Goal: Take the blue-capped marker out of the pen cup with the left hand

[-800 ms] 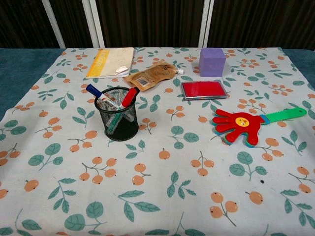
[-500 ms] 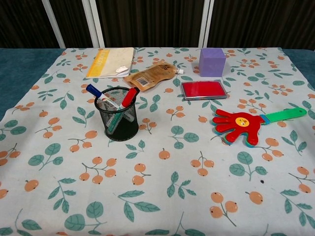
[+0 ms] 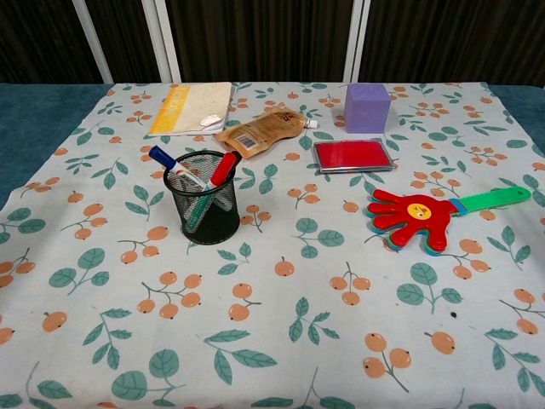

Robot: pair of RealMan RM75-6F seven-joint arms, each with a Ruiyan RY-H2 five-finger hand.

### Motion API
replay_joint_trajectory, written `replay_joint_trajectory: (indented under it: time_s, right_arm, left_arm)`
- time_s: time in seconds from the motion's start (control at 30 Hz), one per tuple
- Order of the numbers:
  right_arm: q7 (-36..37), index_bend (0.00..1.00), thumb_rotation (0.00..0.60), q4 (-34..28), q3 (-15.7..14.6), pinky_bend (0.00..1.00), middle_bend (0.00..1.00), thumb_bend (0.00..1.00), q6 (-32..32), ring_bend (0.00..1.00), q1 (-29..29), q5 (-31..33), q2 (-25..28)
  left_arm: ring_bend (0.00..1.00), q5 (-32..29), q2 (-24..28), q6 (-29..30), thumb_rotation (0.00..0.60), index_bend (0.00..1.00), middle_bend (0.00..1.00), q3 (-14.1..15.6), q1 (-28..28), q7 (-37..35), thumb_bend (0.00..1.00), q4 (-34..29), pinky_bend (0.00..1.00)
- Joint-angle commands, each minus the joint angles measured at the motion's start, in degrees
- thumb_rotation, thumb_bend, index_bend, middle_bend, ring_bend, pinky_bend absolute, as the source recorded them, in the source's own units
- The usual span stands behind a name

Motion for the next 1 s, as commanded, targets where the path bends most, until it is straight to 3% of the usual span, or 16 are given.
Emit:
replay_joint_trajectory:
  time_s: [0.03, 0.2, 0.37, 0.7, 0.77, 1.0]
  right_arm:
    - [-0.02, 0.00, 0.600, -0.04, -0.02, 0.15, 0.00, 0.04, 0.04, 0.00, -0.02, -0.04, 0.02]
    - [-0.09, 0.00, 0.600, -0.05, -0.07, 0.15, 0.00, 0.04, -0.35, 0.00, 0.11, 0.10, -0.09]
    - [-0.35, 0.00, 0.600, -0.03, -0.04, 0.15, 0.00, 0.04, -1.10, 0.00, 0.35, 0.68, -0.27]
    - [-0.84, 0.00, 0.600, -0.21, -0.15, 0.15, 0.00, 0.04, -1.25, 0.00, 0.44, 0.58, -0.42]
    - [-1.23, 0.00, 0.600, -0.36, -0.18, 0.15, 0.00, 0.04, -1.09, 0.00, 0.35, 0.56, -0.51]
    - [-2.23, 0.00, 0.600, -0.54, -0.14, 0.15, 0.00, 0.04, -1.58, 0.00, 0.41, 1.31, -0.76]
  left_arm:
    - [0.00, 0.16, -0.05, 0.06, 0.600, 0.06, 0.00, -0.06, -0.08, -0.10, 0.06, 0.21, 0.00]
    - [0.00, 1.28, -0.71, 0.87, 0.600, 0.08, 0.00, -0.30, -0.31, -1.40, 0.07, 1.19, 0.00]
    - [0.00, 2.68, 0.97, -2.13, 0.600, 0.10, 0.02, -1.15, -3.18, -4.55, 0.07, -0.17, 0.00]
    - [0.00, -1.73, 5.08, -18.70, 0.600, 0.13, 0.05, -5.70, -14.98, -6.16, 0.07, -3.30, 0.08]
    - [0.00, -4.55, 3.47, -25.48, 0.600, 0.15, 0.05, -7.54, -19.95, -6.21, 0.07, -0.58, 0.08]
    - [0.00, -5.00, -2.37, -31.58, 0.600, 0.20, 0.06, -8.82, -26.65, -8.62, 0.13, 4.04, 0.08]
